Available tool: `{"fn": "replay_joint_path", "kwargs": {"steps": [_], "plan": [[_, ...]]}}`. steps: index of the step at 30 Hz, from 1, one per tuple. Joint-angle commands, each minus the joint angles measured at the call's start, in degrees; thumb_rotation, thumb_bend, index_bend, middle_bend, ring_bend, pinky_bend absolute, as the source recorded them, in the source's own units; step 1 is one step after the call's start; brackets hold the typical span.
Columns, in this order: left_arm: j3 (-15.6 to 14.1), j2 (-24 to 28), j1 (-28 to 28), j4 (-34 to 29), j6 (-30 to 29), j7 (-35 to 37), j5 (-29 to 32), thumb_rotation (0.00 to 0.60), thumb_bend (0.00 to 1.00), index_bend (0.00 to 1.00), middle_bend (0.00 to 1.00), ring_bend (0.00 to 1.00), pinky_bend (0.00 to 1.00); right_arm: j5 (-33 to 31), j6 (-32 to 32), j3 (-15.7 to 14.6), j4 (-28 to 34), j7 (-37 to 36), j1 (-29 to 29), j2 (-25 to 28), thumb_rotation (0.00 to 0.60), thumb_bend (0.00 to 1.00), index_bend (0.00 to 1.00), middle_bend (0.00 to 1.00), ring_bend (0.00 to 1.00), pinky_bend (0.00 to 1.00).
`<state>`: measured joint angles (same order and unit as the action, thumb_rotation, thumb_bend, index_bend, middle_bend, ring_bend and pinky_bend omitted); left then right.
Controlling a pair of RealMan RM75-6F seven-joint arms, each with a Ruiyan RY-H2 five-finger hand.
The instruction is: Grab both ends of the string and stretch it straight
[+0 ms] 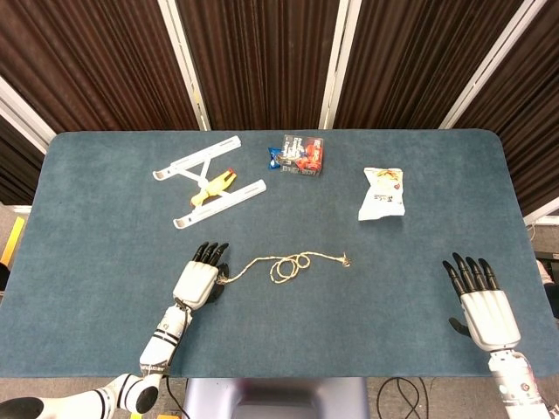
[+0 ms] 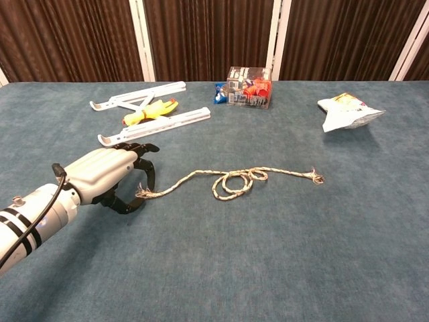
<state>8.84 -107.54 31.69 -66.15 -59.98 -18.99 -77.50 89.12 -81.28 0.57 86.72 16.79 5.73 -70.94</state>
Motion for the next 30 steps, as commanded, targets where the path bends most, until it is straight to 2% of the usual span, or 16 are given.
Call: {"fn": "replay_joint_path", "kwargs": {"steps": [1, 12, 24, 28, 30], "plan": [[-0.1, -0.45, 0.28, 0.92, -0.1, -0.08, 0.29, 0.6, 0.4, 0.48, 0.05, 0.0, 0.07, -0.06, 0.06, 0.01, -0.02, 0.07, 0.06, -0.03, 0.6, 0.19, 0.0, 0.0, 0.0, 0.0], [-0.7, -0.36, 1.04, 1.22, 1.0, -0.01, 1.55, 0.6, 0.41, 0.54, 0.07, 0.0, 0.07, -0.31, 0.02, 0.01, -0.13, 0.26, 0.14, -0.21, 0.6, 0.19, 0.0, 0.0, 0.0, 0.0], [-0.95, -0.63, 1.46, 1.74, -0.37, 0.43, 1.19, 0.6, 0.44, 0.63, 0.09, 0.0, 0.08, -0.2, 0.85, -0.37, -0.61, 0.69, 0.57, -0.68, 0.6, 0.19, 0.0, 0.0, 0.0, 0.0], [-1.55, 0.55, 1.19, 0.81, -1.7, 1.4, -0.1, 0.6, 0.44, 0.64, 0.1, 0.0, 0.08, 1.98, 2.09, -0.17, -3.19, -3.62, 2.66, -3.07, 0.6, 0.19, 0.0, 0.0, 0.0, 0.0], [-1.89, 1.57, 0.83, -0.34, -2.49, 2.02, -0.69, 0.6, 0.44, 0.65, 0.1, 0.0, 0.08, 3.91, 2.79, -0.17, -4.33, -6.13, 4.27, -4.41, 0.6, 0.19, 0.03, 0.0, 0.0, 0.0]]}}
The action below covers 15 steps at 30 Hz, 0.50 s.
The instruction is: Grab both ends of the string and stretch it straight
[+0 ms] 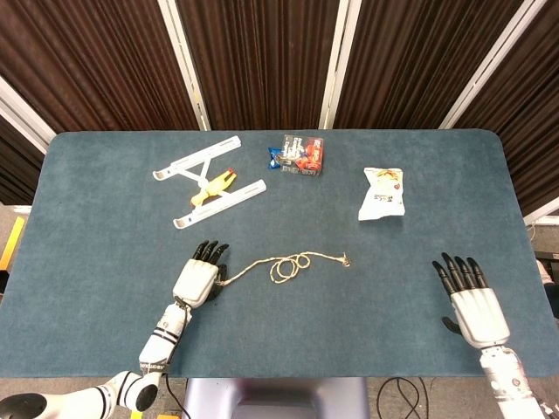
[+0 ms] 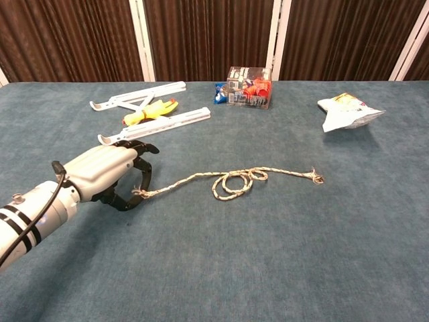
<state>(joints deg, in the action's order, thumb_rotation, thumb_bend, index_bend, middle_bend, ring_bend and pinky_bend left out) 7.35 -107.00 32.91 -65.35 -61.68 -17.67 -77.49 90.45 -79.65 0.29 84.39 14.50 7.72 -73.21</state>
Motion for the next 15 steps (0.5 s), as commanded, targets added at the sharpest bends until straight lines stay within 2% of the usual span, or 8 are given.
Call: {"fn": "replay_joint_path", "kwargs": {"steps": [1, 5, 8, 11, 15], "plan": [[-0.57, 1.5, -0.59, -1.65, -1.26, 0.92, -0.99, 0.6, 0.44, 0.65, 0.1, 0.0, 0.08, 3.47, 1.13, 0.21, -2.21, -4.36, 2.92, -2.7, 0.6, 0.2, 0.07, 0.0, 0.0, 0.0], [-1.38, 4.06, -1.49, -4.62, -3.24, 2.31, -2.54, 0.6, 0.44, 0.65, 0.1, 0.0, 0.08, 6.03, 1.47, 1.86, -2.55, -3.0, 6.16, -6.1, 0.6, 0.31, 0.32, 0.0, 0.0, 0.0], [-1.9, 5.29, -1.9, -6.15, -3.76, 2.74, -3.05, 0.6, 0.44, 0.65, 0.11, 0.0, 0.08, 3.59, 5.56, 4.31, -1.25, 0.46, 9.25, -8.62, 0.6, 0.37, 0.45, 0.0, 0.0, 0.0], [-1.92, 5.77, -2.01, -6.83, -3.84, 3.25, -3.04, 0.6, 0.44, 0.66, 0.1, 0.0, 0.08, -0.17, 9.76, 7.11, -0.85, 6.36, 12.32, -11.86, 0.6, 0.37, 0.49, 0.0, 0.0, 0.0], [-1.57, 6.33, -1.96, -7.18, -3.65, 3.69, -2.62, 0.6, 0.44, 0.66, 0.1, 0.0, 0.08, -3.95, 12.8, 9.3, -2.18, 13.49, 15.22, -16.1, 0.6, 0.37, 0.5, 0.0, 0.0, 0.0]]}}
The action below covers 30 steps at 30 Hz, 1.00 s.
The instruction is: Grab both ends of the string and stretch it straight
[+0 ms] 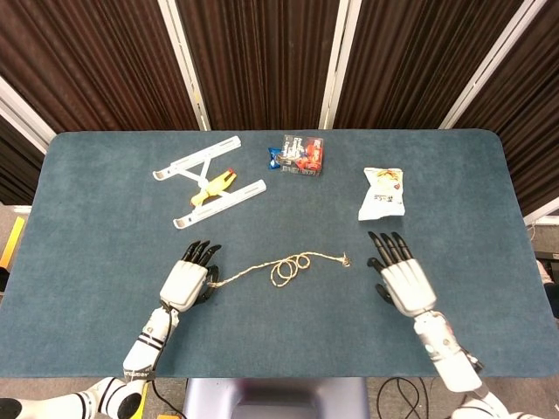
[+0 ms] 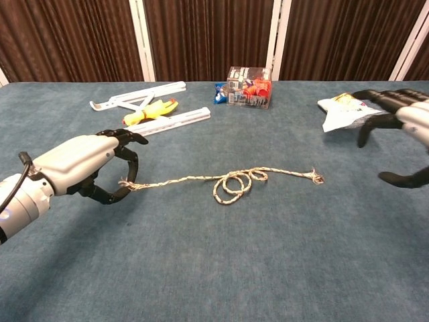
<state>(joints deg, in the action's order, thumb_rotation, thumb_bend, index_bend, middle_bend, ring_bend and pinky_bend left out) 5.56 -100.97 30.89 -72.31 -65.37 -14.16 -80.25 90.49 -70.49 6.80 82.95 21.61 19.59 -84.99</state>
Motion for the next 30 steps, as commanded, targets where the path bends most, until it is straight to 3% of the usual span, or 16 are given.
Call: {"fn": "replay_joint_path", "kwargs": {"steps": [1, 6, 10, 17, 30], "plan": [[0.24, 0.44, 0.05, -0.2, 0.03, 0.24, 0.15, 0.6, 0.44, 0.66, 0.1, 0.0, 0.08, -4.58, 3.9, 3.11, -1.31, 7.66, 3.83, -5.26, 0.6, 0.37, 0.5, 0.0, 0.0, 0.0], [0.4, 1.1, 0.1, -0.07, 0.23, 0.57, 0.44, 0.6, 0.44, 0.67, 0.1, 0.0, 0.08, -9.92, 6.85, 4.98, -5.71, 11.79, 6.46, -10.22, 0.6, 0.37, 0.5, 0.0, 0.0, 0.0], [0.34, 1.17, 0.13, 0.0, 0.25, 0.54, 0.41, 0.6, 0.44, 0.67, 0.1, 0.0, 0.08, -10.99, 7.52, 5.27, -7.14, 12.53, 7.23, -11.42, 0.6, 0.37, 0.51, 0.0, 0.0, 0.0], [0.37, 1.67, 0.12, -0.25, 0.26, -0.32, 0.77, 0.6, 0.44, 0.67, 0.1, 0.0, 0.08, -15.82, 11.42, 5.69, -15.38, 15.61, 10.83, -17.6, 0.6, 0.37, 0.52, 0.0, 0.0, 0.0], [0.6, 2.0, 0.44, 0.49, 0.26, 0.57, 0.7, 0.6, 0.44, 0.67, 0.1, 0.0, 0.08, -18.26, 11.58, 5.39, -20.12, 15.41, 13.3, -20.65, 0.6, 0.41, 0.58, 0.01, 0.0, 0.0]]}}
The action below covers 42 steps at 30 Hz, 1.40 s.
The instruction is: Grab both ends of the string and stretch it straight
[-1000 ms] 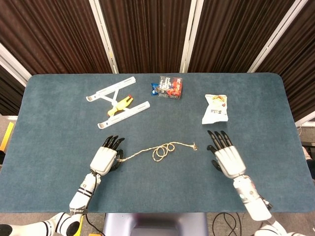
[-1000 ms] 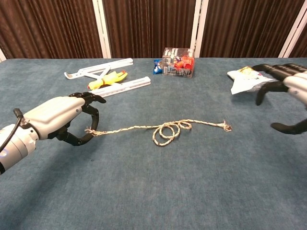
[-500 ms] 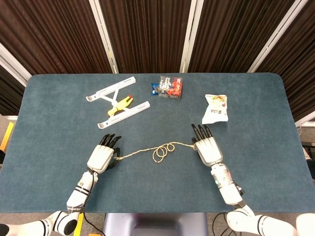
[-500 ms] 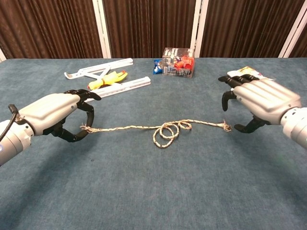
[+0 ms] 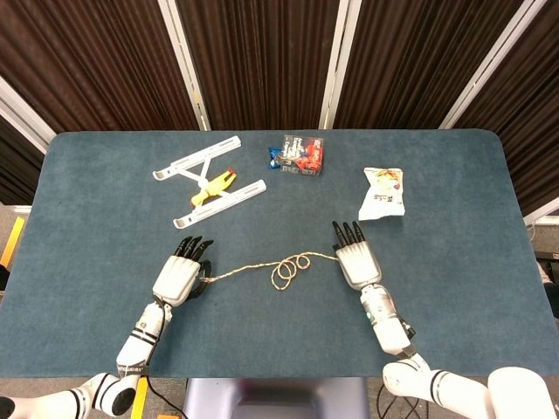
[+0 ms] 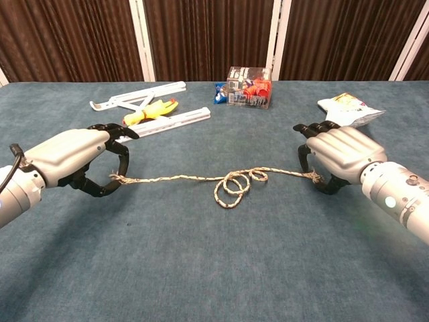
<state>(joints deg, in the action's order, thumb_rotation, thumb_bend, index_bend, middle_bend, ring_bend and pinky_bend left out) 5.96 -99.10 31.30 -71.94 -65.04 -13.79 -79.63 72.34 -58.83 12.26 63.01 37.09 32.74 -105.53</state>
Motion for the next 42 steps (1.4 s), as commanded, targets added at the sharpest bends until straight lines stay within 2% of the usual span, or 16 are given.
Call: {"fn": "replay_joint_path", "kwargs": {"steps": [1, 14, 23, 27, 33, 42], "plan": [[0.24, 0.09, 0.2, 0.24, 0.19, 0.36, 0.11, 0.6, 0.44, 0.67, 0.1, 0.0, 0.08, -0.25, -0.06, -0.1, -0.35, -0.03, 0.29, -0.18, 0.6, 0.42, 0.59, 0.01, 0.0, 0.0], [0.37, -0.06, 0.48, 1.13, 0.49, 0.38, 0.57, 0.6, 0.44, 0.68, 0.1, 0.0, 0.08, -3.98, 1.05, -0.06, -2.45, 2.09, 1.83, -1.29, 0.6, 0.45, 0.68, 0.06, 0.0, 0.0], [0.38, 0.11, 0.48, 1.3, 0.13, 0.41, 0.48, 0.6, 0.44, 0.68, 0.1, 0.0, 0.08, -5.07, 0.38, -0.12, -1.55, 1.65, 2.0, -0.39, 0.6, 0.56, 0.82, 0.15, 0.0, 0.0], [0.48, 0.36, 0.41, 1.06, -0.07, 0.15, 0.63, 0.6, 0.44, 0.68, 0.1, 0.0, 0.08, -5.48, -0.18, 0.03, -0.24, 1.73, 2.0, 0.63, 0.6, 0.64, 0.86, 0.17, 0.0, 0.0], [0.56, 1.13, 0.07, 0.9, -1.02, -0.27, 0.47, 0.6, 0.45, 0.68, 0.1, 0.0, 0.08, -5.17, -2.06, -0.31, 4.06, 1.54, 1.15, 4.01, 0.6, 0.68, 0.88, 0.18, 0.0, 0.0], [0.17, 4.03, -1.57, 1.45, -2.77, -0.02, 0.56, 0.6, 0.45, 0.68, 0.1, 0.0, 0.08, -4.57, -6.22, -0.57, 12.39, -1.26, -2.24, 13.54, 0.6, 0.68, 0.88, 0.18, 0.0, 0.0]]}}
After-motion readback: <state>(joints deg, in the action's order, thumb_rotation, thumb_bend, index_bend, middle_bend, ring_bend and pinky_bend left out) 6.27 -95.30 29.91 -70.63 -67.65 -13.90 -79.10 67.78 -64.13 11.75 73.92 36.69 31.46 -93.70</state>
